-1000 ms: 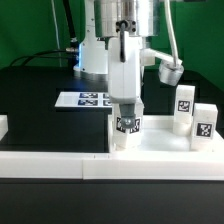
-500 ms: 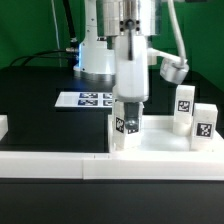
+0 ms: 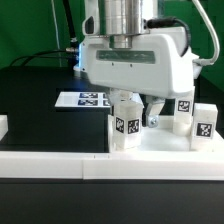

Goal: Assemble square table

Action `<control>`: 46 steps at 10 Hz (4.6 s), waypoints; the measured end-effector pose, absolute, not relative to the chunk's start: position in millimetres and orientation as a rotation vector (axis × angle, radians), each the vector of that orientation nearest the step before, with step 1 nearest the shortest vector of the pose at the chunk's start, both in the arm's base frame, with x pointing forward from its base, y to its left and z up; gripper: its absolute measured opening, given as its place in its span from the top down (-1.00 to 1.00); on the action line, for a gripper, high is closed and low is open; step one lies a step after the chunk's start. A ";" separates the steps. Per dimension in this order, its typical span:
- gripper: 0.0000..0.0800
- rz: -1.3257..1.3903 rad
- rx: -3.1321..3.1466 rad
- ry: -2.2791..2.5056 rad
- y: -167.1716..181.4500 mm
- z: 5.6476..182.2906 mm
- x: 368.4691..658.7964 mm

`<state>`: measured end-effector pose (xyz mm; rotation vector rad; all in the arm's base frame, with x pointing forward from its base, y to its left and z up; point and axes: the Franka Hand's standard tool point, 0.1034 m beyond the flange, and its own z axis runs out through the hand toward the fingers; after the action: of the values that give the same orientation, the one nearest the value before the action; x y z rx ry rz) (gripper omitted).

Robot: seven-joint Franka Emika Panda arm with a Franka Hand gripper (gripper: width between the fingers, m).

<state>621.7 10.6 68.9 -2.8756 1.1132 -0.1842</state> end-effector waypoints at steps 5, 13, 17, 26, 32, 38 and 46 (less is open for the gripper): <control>-0.62 -0.204 -3.121 0.328 3.5 65.9 617.9; 0.09 -0.182 -3.181 -0.212 1.3 68.0 619.4; 0.27 -0.188 -3.165 0.188 1.8 67.4 619.0; 0.27 -0.127 -2.496 1.784 4.3 65.0 620.6; -0.33 -0.142 -2.649 1.582 6.3 66.8 621.6; -0.62 -0.191 -3.027 0.759 -2.6 67.5 620.9; 0.04 -0.242 -3.136 0.287 1.7 70.0 624.4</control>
Offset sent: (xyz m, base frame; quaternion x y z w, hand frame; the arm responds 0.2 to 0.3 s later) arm 0.0000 0.0000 0.0000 0.0000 0.0000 -0.1938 0.9810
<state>624.4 1.7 70.0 -3.1356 0.2870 -0.2420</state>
